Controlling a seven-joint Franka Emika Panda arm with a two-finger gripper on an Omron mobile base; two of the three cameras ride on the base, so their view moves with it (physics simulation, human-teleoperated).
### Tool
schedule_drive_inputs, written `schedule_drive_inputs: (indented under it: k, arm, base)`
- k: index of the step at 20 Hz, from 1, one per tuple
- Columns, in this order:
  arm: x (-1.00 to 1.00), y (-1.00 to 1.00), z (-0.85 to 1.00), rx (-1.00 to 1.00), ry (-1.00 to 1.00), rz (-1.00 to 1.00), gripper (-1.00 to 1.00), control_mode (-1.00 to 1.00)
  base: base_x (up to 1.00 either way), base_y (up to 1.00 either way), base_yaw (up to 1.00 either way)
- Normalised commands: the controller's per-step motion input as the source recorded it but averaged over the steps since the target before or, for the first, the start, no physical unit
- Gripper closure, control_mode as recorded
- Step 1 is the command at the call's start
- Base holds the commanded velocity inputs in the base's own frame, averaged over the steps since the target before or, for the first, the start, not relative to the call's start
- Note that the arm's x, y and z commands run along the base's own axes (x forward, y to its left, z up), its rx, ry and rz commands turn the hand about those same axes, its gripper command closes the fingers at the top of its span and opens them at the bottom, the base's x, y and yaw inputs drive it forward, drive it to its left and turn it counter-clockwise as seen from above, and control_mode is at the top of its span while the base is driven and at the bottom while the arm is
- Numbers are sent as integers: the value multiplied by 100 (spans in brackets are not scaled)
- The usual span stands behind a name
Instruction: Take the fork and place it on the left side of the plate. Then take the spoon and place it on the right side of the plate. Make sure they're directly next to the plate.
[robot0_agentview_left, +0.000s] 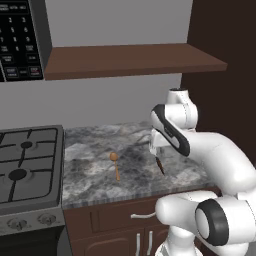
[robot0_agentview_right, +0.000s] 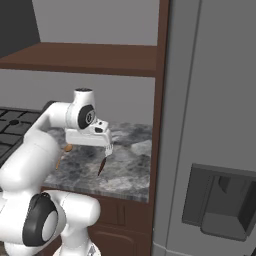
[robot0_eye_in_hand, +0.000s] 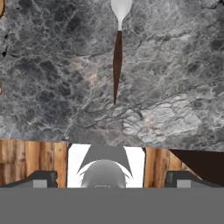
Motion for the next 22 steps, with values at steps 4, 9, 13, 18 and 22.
schedule_drive_inputs:
  k: [4, 9, 13, 18, 22]
  arm:
    - [6, -7, -43, 0, 0, 0, -100, -100]
    - [18, -3, -38, 0, 0, 0, -100, -100]
    - [27, 0, -24, 0, 0, 0, -100, -100]
    - [31, 0, -21, 0, 0, 0, -100, -100]
    - [34, 0, -17, 0, 0, 0, -100, -100]
  base:
    - [0, 0, 0]
    - [0, 0, 0]
    - [0, 0, 0]
    - [0, 0, 0]
    - [0, 0, 0]
